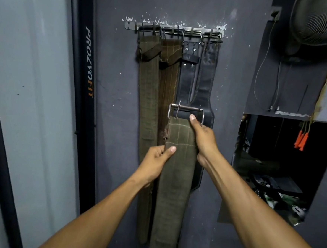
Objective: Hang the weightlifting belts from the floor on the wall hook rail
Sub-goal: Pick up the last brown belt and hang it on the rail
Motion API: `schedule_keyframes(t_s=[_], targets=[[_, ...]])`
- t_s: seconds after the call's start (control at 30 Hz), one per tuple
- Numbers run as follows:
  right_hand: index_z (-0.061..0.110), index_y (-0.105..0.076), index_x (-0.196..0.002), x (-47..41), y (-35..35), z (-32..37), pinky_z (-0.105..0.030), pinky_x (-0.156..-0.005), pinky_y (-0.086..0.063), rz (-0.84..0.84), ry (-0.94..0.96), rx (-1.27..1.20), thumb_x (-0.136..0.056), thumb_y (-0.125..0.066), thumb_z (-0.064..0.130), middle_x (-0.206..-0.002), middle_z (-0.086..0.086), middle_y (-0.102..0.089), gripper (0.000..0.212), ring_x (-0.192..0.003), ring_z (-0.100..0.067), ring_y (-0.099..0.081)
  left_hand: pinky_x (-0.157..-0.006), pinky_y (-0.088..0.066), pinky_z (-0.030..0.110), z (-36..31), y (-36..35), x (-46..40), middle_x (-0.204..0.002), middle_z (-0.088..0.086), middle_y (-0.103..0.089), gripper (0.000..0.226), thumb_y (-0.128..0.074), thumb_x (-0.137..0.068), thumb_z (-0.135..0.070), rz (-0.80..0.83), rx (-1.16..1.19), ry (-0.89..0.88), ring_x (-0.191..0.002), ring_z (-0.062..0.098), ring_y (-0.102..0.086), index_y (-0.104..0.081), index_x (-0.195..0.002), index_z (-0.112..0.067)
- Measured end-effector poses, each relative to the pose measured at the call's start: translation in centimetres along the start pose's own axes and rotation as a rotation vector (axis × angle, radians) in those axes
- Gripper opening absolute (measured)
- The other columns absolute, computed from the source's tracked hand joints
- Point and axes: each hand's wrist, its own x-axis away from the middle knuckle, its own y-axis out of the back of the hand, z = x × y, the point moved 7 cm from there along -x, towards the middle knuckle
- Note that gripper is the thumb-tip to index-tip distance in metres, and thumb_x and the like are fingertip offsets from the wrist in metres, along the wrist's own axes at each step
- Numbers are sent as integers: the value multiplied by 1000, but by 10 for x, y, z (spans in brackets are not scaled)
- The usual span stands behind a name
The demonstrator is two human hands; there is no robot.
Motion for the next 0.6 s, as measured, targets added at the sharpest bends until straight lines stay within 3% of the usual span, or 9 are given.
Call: schedule_keyframes(t_s=[0.1,0.23,0.3,0.4,0.5,0.6], targets=[[2,-71,-122,5,-5,-12,-46,-84,-65,100,-57,-80,-99,-68,34,-111,-20,-78,40,-99,-32,-77,-72,-61,24,-12,5,-11,-94,8,-80,23,-57,-102,-19,7,-16,-34,-82,13,-75,-75,-105,-5],[5,-69,-123,3,-5,-11,-53,-98,-58,23,72,-18,-106,-57,28,-116,-19,-76,31,-111,-36,-73,-76,-61,27,-7,4,-13,-97,10,-79,23,-58,-102,-19,38,-10,-12,-86,16,-75,-74,-106,-4],[7,-71,-117,-1,-8,-7,-51,-98,-58,-2,114,14,-106,-56,26,-111,-16,-78,26,-105,-30,-75,-81,-62,30,1,5,-11,-103,12,-78,26,-60,-101,-20,24,-1,3,-92,19,-74,-72,-113,0],[13,-74,-108,-12,-13,3,-47,-95,-61,-13,143,16,-106,-57,25,-99,-6,-80,22,-90,-18,-77,-75,-62,27,28,9,5,-101,7,-79,21,-67,-97,-16,35,-26,81,-91,16,-75,-72,-112,-3],[7,-73,-114,-26,-20,27,-44,-90,-63,18,181,10,-106,-57,25,-98,-7,-80,25,-90,-19,-77,-77,-60,23,82,15,37,-111,6,-78,26,-70,-93,-8,76,-65,213,-96,14,-75,-70,-119,-2],[12,-73,-103,-36,-31,62,-40,-87,-63,64,288,7,-106,-57,22,-95,-6,-81,19,-88,-18,-78,-87,-60,28,153,21,78,-120,16,-74,33,-71,-92,-5,85,-125,367,-107,22,-73,-67,-123,5]])
